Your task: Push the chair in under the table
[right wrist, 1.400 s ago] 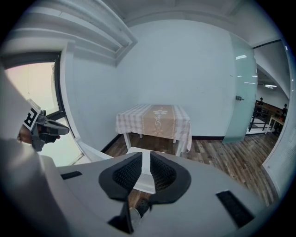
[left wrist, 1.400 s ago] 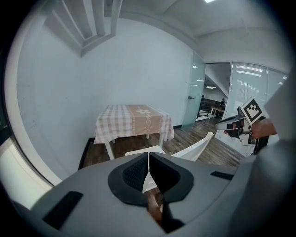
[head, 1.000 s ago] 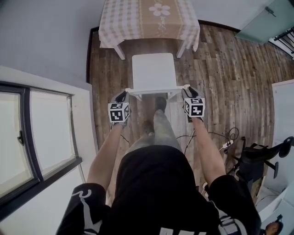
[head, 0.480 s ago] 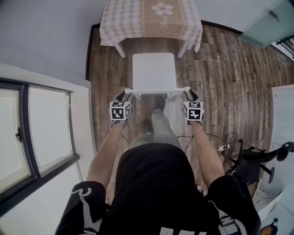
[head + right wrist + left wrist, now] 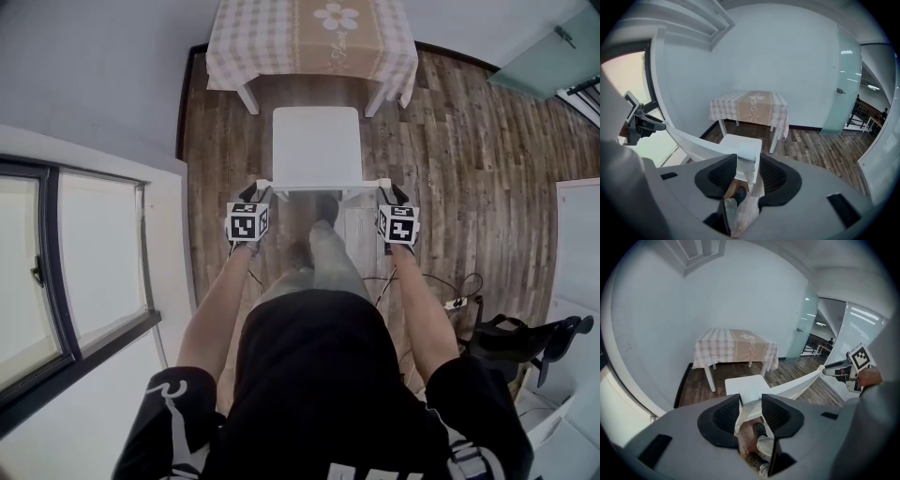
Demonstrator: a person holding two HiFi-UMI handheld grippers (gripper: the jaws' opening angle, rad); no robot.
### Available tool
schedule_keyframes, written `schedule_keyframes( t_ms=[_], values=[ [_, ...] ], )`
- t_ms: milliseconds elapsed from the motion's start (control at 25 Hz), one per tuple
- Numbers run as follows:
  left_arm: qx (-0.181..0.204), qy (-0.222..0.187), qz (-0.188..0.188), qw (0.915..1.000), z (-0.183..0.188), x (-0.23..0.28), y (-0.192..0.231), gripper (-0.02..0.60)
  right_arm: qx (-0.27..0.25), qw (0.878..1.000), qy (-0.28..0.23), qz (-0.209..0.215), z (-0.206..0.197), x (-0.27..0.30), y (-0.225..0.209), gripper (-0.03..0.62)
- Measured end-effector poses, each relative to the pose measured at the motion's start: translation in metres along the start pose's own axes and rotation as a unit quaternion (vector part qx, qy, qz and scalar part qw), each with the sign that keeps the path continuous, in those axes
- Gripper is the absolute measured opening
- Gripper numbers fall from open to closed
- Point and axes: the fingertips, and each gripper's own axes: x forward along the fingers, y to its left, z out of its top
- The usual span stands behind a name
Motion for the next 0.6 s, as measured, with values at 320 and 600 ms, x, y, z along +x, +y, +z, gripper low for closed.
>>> schedule_keyframes(
  t_ms=[320,600],
  values=[
    [0.005,0.002,-0.003,1.0000,-0.0013,-0.0003,0.0037,0.155,0.002,1.000,0.007,0.014,0.0026,0.0072,0.0087,0.161],
    [0.002,0.011,-0.003,0.9999,-0.0007,0.0033,0.0051,0.160,0.016,0.999,-0.002,0.032,0.0022,0.0108,0.0084,0.161]
  ],
)
